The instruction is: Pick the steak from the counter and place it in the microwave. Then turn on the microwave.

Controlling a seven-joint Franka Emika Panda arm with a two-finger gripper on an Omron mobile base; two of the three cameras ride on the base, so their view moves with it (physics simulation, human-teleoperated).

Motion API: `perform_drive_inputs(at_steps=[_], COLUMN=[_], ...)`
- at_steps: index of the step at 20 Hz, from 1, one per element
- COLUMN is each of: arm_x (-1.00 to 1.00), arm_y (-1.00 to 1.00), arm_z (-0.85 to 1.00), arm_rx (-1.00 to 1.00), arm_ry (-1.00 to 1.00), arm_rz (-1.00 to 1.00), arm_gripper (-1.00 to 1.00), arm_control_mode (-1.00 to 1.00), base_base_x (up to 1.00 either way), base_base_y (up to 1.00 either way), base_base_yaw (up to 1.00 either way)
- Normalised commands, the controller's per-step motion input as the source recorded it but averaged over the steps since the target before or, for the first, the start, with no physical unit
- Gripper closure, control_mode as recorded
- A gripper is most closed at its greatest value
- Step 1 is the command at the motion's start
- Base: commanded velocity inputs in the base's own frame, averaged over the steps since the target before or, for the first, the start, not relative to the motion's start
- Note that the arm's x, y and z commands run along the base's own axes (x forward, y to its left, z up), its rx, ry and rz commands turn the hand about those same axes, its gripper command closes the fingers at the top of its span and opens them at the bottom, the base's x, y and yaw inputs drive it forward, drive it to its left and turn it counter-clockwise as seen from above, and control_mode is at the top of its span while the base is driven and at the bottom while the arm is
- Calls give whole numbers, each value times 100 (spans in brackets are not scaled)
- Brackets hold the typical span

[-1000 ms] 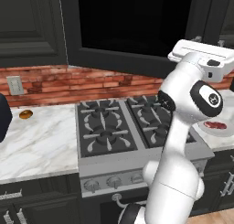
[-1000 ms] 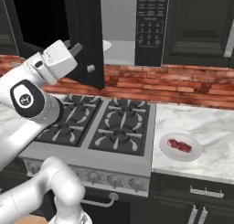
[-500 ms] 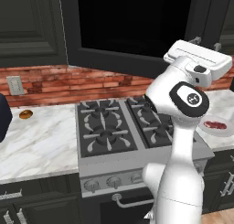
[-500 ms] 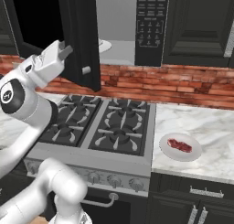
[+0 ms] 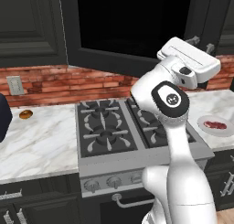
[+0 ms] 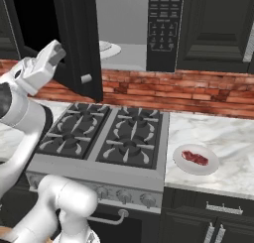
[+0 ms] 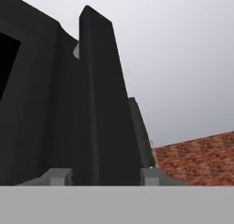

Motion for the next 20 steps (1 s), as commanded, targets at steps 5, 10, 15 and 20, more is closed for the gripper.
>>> perform_drive_inputs(at_steps=[5, 10, 15, 20], arm_x=[-30, -30, -28, -44], arm_y=[44, 40, 18, 12], arm_z=[32, 27, 12, 6], arm_rx=[10, 15, 26, 32], arm_ry=[-1, 0, 0, -9], arm_rz=[-6, -1, 0, 2], arm_gripper=[100, 100, 100, -100], arm_control_mode=[-100, -100, -100, -100], base_base_x=[0, 0, 0, 0], base_base_y=[0, 0, 0, 0], base_base_yaw=[0, 0, 0, 0])
